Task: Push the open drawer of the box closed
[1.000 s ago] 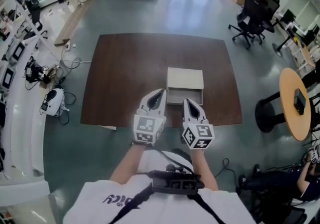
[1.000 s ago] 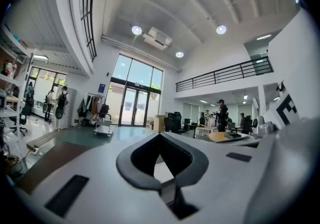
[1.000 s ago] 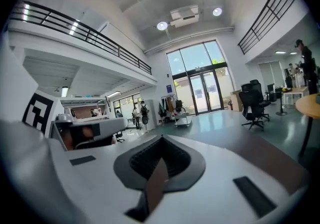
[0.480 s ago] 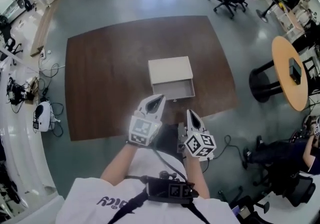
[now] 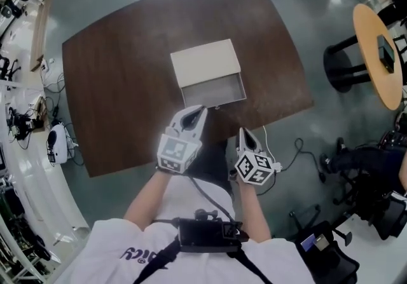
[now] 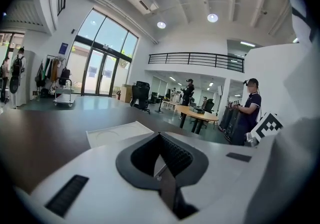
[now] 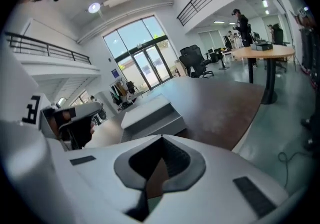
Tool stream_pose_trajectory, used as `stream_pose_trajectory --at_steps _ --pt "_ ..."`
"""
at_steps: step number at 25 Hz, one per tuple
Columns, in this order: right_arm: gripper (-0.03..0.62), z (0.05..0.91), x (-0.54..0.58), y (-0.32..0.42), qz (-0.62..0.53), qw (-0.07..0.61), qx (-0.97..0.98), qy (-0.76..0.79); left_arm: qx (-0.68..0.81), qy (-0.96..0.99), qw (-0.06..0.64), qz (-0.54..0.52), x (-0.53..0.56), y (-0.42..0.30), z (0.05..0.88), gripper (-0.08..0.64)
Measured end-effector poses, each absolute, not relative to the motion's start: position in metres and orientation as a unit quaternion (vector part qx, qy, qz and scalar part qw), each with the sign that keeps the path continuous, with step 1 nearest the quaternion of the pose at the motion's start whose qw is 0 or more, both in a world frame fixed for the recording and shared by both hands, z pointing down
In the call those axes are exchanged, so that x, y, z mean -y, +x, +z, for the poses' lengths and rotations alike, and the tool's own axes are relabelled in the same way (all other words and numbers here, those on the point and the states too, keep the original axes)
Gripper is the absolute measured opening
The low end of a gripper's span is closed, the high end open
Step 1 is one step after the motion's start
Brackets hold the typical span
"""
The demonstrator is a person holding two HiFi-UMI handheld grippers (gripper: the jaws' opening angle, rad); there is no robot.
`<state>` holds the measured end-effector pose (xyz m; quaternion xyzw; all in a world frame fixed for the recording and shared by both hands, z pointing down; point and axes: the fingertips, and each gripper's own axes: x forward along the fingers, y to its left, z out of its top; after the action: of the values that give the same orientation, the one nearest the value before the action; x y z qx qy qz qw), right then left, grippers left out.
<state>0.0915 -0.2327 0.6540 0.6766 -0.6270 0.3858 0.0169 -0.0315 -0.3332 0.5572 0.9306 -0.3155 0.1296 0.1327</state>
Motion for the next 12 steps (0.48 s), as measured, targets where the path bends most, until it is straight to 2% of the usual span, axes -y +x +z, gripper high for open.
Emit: stream_pose_trajectory --at_steps 5,12 --pt "-0.011 0.693 0.249 0.085 0.367 0.106 0.649 0.658 0.319 0.923 0.149 0.156 0.347 -0.022 0.589 0.012" --pt "-0.011 0.723 0.267 0.067 0.355 0.185 0.701 0.59 0.333 0.912 0.172 0.166 0.362 -0.014 0.606 0.012"
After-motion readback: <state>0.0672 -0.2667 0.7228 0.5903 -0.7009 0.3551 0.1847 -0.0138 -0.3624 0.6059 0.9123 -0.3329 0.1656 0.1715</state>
